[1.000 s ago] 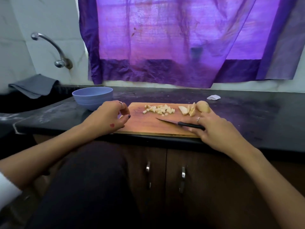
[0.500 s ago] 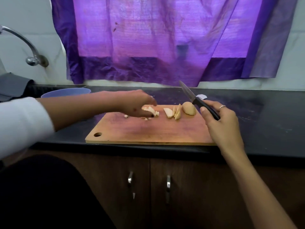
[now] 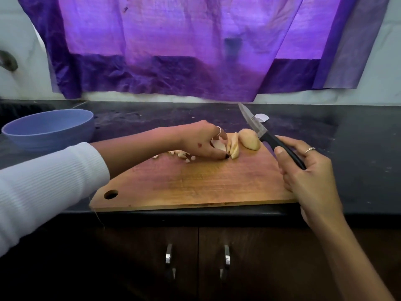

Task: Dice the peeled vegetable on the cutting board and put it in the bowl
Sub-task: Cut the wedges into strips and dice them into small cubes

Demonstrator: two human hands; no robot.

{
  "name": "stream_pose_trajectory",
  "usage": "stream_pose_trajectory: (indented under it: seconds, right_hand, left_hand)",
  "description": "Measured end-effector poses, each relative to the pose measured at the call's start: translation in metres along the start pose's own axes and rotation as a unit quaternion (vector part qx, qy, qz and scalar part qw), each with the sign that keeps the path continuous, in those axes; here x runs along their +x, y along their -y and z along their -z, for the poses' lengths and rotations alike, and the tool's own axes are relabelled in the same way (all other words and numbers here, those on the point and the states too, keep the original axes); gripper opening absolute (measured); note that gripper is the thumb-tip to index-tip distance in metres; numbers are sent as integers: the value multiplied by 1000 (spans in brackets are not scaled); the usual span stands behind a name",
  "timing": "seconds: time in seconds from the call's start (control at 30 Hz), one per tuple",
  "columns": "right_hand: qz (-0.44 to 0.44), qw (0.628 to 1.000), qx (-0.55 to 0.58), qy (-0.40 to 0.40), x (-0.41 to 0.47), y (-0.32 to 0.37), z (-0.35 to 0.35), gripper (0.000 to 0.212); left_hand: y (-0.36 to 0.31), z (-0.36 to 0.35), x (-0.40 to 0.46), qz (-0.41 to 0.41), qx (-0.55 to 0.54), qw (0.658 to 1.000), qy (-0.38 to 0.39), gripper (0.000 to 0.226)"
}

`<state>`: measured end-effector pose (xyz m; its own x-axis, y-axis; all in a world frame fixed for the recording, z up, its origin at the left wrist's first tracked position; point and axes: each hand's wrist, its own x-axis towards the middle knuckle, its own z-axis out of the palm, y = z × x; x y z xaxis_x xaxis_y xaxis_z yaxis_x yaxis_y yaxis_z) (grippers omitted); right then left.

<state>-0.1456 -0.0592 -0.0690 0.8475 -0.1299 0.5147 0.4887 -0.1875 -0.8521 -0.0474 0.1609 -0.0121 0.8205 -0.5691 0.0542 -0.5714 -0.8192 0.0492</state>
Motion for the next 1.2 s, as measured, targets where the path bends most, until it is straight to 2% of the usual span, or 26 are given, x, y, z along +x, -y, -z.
stream_pose_trajectory:
  seconds: [0.2, 0.3, 0.4, 0.47, 0.6, 0.73, 0.87, 0.97, 1.07, 1.13, 1.2]
  right_hand:
    - [13, 1000, -17, -7, -5, 6, -1, 20]
    - [21, 999, -39, -17, -7, 9, -2, 22]
    - [48, 994, -102, -17, -8, 16, -8, 22]
    - [62, 988, -140, -9, -11, 22, -17, 20]
    - [49, 989, -136, 8, -23, 37, -46, 9]
    - [12, 989, -130, 70, -35, 54, -75, 5]
    - [-41, 981, -139, 127, -39, 67, -85, 6]
    - [-49, 960, -208, 180, -44, 76, -90, 10]
    - [-13, 914, -340, 220, -52, 89, -96, 23]
    - [-13, 887, -401, 228, -55, 99, -102, 32]
    - [-2, 876, -426, 224, -58, 106, -106, 32]
  left_hand:
    - [-4, 12, -26, -39, -36, 993, -105, 65]
    - [-9, 17, -65, -41, -130, 975, -174, 59]
    - [-10, 6, -106, 13, -228, 948, -220, 56]
    - [-8, -4, -127, 70, -253, 935, -238, 56]
    - [-2, -19, -150, 135, -231, 936, -228, 57]
    - [6, -25, -164, 151, -230, 942, -194, 59]
    - [9, -29, -180, 151, -205, 949, -184, 73]
    - [7, -36, -189, 155, -194, 947, -205, 67]
    - [0, -42, -194, 160, -175, 941, -243, 58]
    - [-4, -44, -195, 169, -169, 938, -253, 56]
    - [-11, -47, -195, 179, -154, 935, -264, 52]
